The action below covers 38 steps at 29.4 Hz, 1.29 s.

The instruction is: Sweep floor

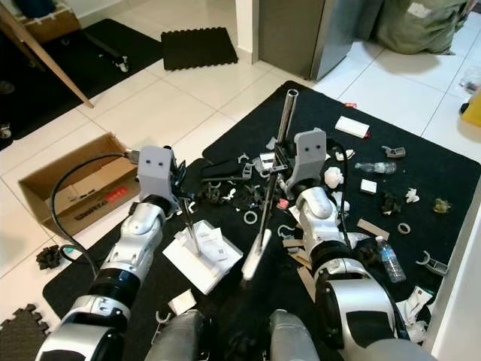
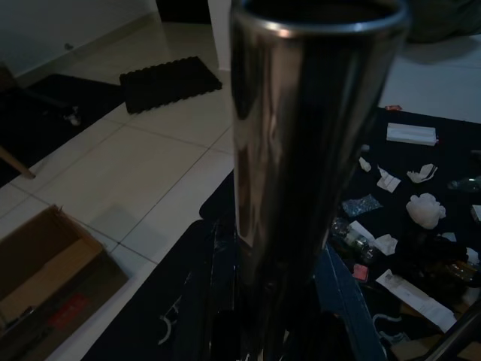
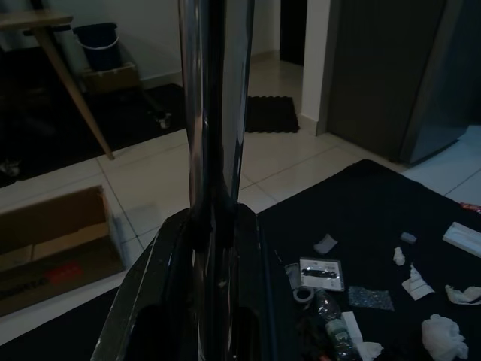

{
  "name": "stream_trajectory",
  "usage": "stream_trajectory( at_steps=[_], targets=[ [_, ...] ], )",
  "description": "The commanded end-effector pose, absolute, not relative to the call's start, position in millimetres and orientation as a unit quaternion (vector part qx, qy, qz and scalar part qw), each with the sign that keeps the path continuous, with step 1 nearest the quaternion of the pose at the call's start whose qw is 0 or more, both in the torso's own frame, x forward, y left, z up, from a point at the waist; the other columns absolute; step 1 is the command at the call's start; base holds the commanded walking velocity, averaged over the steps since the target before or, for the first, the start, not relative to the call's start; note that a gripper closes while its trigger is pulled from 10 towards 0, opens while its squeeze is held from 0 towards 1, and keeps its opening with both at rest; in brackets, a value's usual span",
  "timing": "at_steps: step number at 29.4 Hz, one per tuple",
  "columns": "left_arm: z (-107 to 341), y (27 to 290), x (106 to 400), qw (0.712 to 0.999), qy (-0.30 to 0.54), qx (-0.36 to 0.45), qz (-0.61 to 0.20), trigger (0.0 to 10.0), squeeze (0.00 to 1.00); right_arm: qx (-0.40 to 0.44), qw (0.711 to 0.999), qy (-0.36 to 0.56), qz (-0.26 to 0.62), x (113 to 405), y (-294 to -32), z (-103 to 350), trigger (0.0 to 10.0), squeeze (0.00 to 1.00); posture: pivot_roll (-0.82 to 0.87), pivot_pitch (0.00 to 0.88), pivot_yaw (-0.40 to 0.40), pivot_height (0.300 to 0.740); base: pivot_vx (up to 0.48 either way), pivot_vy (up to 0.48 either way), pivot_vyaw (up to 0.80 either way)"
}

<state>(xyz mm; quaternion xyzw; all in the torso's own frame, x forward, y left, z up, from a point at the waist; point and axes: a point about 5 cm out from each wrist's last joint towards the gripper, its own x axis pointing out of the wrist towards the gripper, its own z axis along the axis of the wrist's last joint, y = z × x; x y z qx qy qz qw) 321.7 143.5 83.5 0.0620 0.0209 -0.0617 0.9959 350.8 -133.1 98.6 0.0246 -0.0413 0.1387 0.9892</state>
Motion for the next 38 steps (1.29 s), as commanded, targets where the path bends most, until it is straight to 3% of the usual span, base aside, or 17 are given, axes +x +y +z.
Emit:
stream_trajectory(
  at_steps=[1, 13, 38],
  targets=[
    [89.9, 146.1, 322.7, 0.996, 0.001, 0.068, -0.058, 10.0, 0.0, 0.02, 0.988, -0.051, 0.141, 352.1, -132.3, 102.8, 10.0, 0.0, 0.02, 0.062, 0.016, 0.74, 0.0, 0.0, 0.0],
    [88.6, 145.7, 322.2, 0.996, 0.004, 0.071, -0.06, 10.0, 0.0, 0.011, 0.987, -0.047, 0.152, 351.6, -129.5, 101.9, 10.0, 0.0, 0.02, 0.062, 0.015, 0.74, 0.0, 0.0, 0.04],
    [88.3, 144.6, 322.6, 0.996, 0.004, 0.071, -0.061, 10.0, 0.0, 0.007, 0.987, -0.045, 0.156, 352.1, -129.5, 102.0, 10.0, 0.0, 0.02, 0.058, 0.013, 0.74, 0.0, 0.0, 0.8]
  ],
)
